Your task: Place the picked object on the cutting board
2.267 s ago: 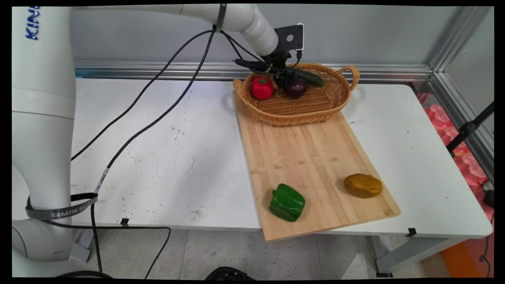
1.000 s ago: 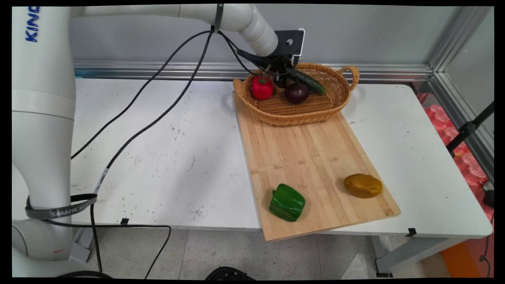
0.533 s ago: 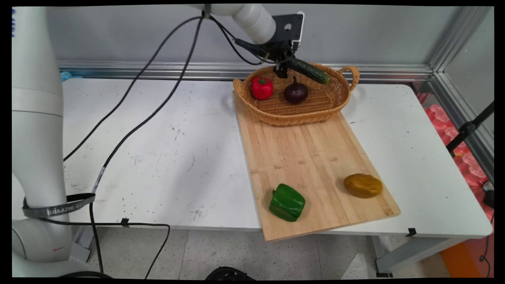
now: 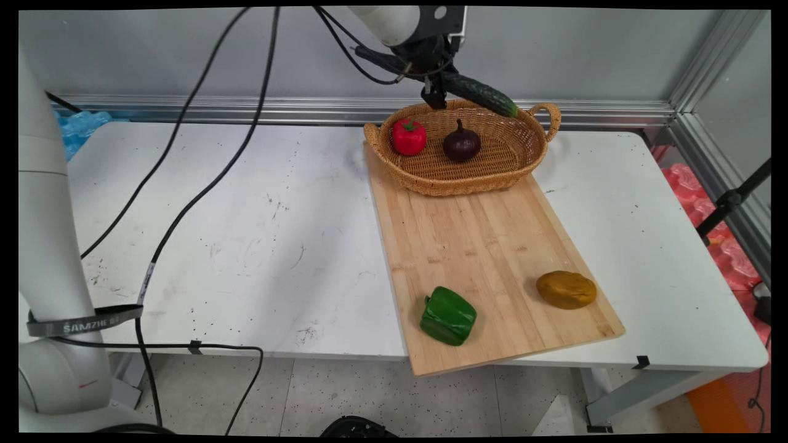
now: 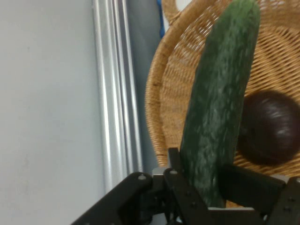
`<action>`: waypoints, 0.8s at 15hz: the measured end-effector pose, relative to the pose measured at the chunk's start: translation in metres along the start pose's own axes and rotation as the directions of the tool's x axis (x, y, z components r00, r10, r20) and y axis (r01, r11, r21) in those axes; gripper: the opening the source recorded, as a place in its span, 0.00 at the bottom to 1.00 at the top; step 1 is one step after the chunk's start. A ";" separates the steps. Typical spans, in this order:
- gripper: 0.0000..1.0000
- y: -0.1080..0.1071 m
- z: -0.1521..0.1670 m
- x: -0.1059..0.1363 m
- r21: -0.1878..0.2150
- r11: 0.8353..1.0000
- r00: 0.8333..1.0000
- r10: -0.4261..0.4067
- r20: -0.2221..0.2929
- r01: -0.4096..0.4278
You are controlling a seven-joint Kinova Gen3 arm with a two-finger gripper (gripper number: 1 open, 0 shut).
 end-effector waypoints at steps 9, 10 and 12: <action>0.00 0.045 -0.073 0.026 -0.104 0.983 0.988 -0.155 0.002 0.154; 0.00 0.053 -0.080 0.031 -0.120 0.977 0.984 -0.179 0.006 0.178; 0.00 0.067 -0.092 0.039 -0.149 0.962 0.973 -0.230 0.017 0.230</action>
